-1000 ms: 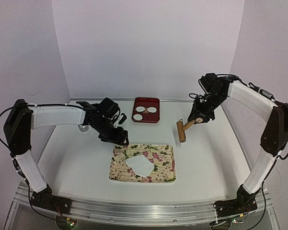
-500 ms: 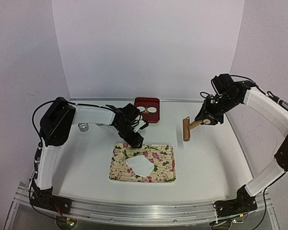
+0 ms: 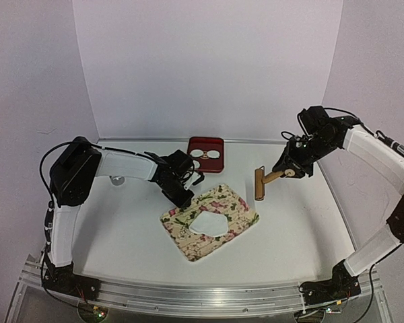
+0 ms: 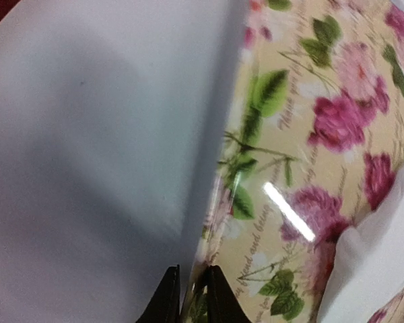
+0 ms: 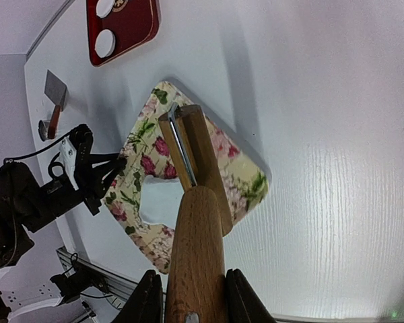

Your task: Roll out the dumpling wrappers from the dough

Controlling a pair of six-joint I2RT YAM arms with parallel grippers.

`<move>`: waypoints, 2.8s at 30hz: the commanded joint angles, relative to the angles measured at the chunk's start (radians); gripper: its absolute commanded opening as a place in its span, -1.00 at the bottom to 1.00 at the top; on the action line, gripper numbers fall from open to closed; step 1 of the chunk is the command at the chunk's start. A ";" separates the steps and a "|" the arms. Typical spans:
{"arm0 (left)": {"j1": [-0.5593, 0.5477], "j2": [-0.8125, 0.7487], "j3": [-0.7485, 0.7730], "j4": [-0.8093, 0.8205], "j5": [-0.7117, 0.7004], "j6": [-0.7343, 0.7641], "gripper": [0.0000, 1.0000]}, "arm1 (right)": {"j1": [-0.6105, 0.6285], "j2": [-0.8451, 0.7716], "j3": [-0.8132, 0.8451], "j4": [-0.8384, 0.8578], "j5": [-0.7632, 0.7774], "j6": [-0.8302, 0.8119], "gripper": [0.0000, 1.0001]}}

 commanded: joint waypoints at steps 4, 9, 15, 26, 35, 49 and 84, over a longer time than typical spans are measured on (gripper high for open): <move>-0.014 -0.118 -0.173 -0.045 -0.011 -0.331 -0.99 | 0.004 0.074 -0.038 0.131 -0.216 -0.006 -1.00; -0.030 -0.165 -0.261 -0.025 0.046 -0.507 -1.00 | 0.030 0.135 -0.100 0.239 -0.331 0.026 -1.00; -0.033 -0.195 -0.314 -0.006 0.052 -0.595 -1.00 | 0.095 0.242 -0.104 0.310 -0.365 0.054 -1.00; -0.050 -0.197 -0.317 -0.004 0.051 -0.615 -1.00 | 0.116 0.357 -0.245 0.278 -0.321 0.055 -1.00; -0.058 -0.193 -0.320 -0.023 0.048 -0.611 -1.00 | 0.142 0.463 -0.232 0.235 -0.158 -0.005 -1.00; -0.058 -0.184 -0.328 -0.016 0.049 -0.606 -1.00 | 0.121 0.506 -0.309 0.233 -0.111 -0.032 -1.00; -0.058 -0.175 -0.308 0.023 0.039 -0.643 -1.00 | 0.051 0.587 -0.291 0.113 0.038 -0.073 -1.00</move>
